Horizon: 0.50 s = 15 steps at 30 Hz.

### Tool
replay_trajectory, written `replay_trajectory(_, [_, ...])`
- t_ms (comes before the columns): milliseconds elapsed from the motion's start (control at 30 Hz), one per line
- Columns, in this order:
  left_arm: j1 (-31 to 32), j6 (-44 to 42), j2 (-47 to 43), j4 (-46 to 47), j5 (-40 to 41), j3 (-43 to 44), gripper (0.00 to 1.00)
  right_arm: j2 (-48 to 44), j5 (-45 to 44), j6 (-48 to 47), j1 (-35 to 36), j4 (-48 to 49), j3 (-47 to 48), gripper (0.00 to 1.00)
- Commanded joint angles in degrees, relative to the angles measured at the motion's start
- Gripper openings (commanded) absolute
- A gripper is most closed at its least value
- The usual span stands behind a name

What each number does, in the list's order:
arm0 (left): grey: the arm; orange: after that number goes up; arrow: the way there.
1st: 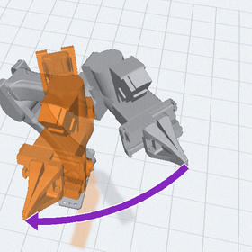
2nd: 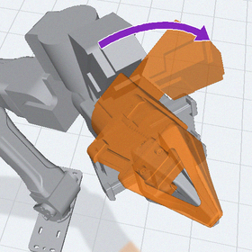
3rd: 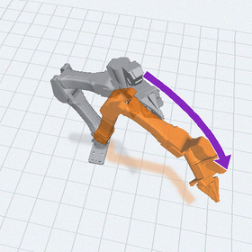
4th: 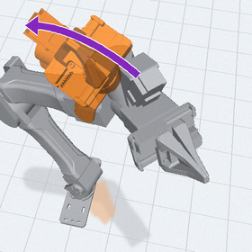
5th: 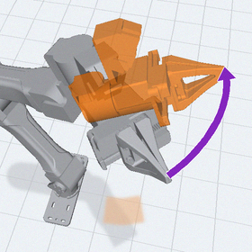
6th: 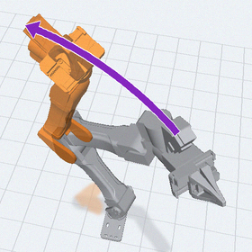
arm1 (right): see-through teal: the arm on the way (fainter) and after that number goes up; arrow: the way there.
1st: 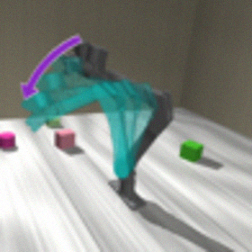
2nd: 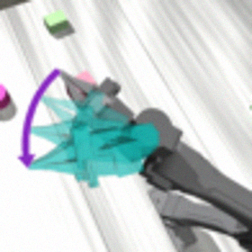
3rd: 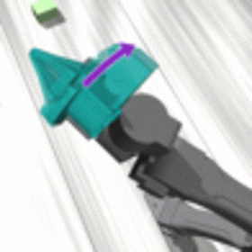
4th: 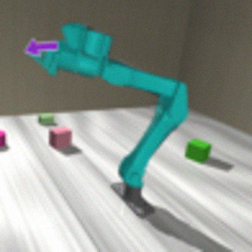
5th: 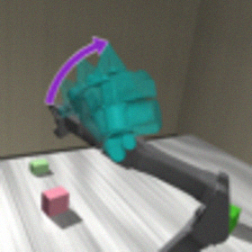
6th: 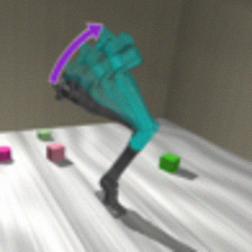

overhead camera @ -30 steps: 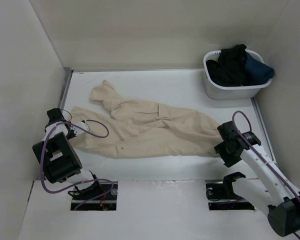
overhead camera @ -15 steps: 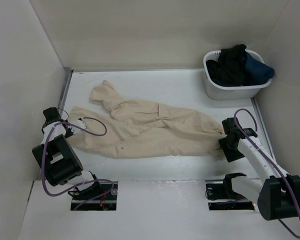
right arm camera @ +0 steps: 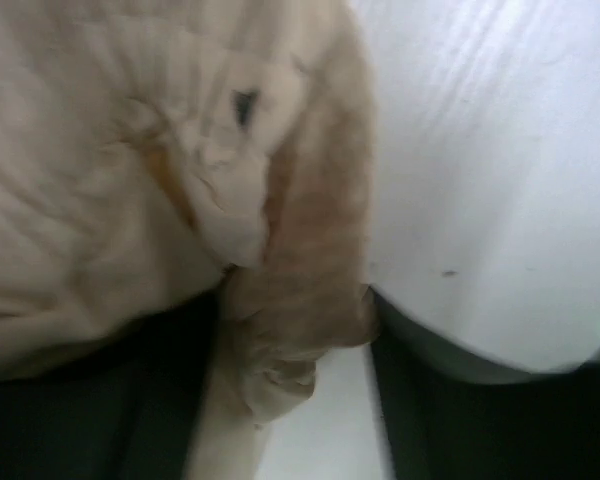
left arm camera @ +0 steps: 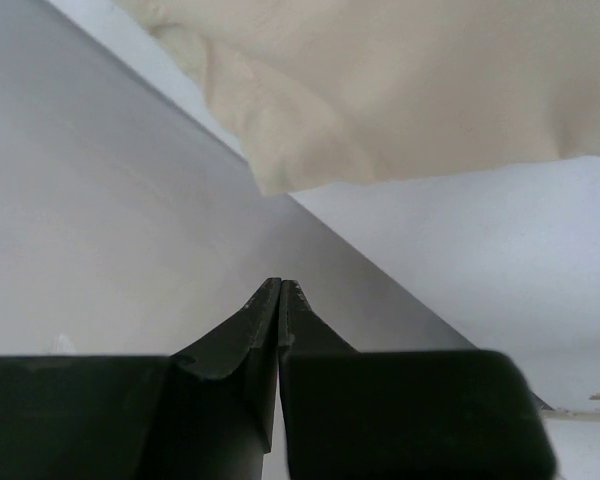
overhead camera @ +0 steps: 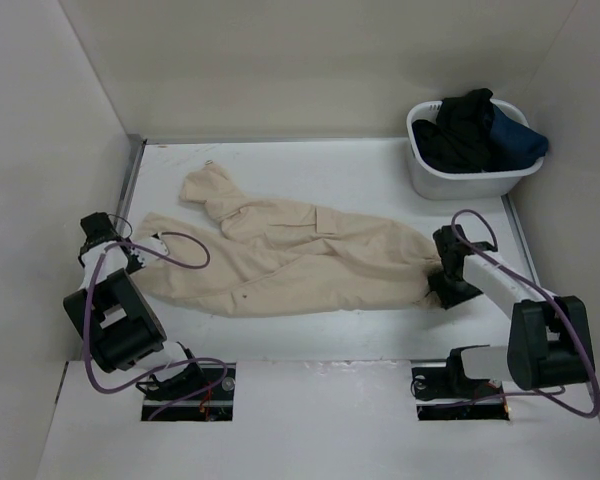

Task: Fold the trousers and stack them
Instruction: Flatten the trousers out

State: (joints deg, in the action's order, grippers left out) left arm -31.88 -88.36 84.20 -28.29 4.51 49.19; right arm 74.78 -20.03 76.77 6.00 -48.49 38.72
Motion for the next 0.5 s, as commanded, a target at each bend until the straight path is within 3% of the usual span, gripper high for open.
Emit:
replay_trajectory(0, [-1.12,0.2,-2.11,-1.67,-0.91,2.93,0.0,0.63,0.52,0.66,0.02,3.75,1.27,0.37])
replay_trajectory(67, [-1.74,0.46,-3.16,-2.11,-1.35,3.89,0.0,-0.86,-1.32,-0.22,-1.73,3.41,1.7,0.03])
replay_trajectory(100, [-2.26,0.73,-3.69,-2.46,-1.96,4.94,0.0,-2.09,-2.72,-1.35,-2.26,2.79,2.67,0.0])
replay_trajectory(300, [-6.13,5.73,-5.71,-14.22,-11.53,22.84,0.0,-12.63,-10.81,-17.94,-6.65,3.57,16.89,0.0])
replay_trajectory(400, [-6.58,6.01,-7.47,-21.87,-14.44,31.83,0.0,-16.67,-8.37,-24.2,-10.6,5.33,21.91,0.0])
replay_trajectory(467, [-5.79,4.17,-10.18,-28.27,-15.06,32.64,0.02,-19.14,-4.86,-26.84,-12.19,7.26,22.45,0.0])
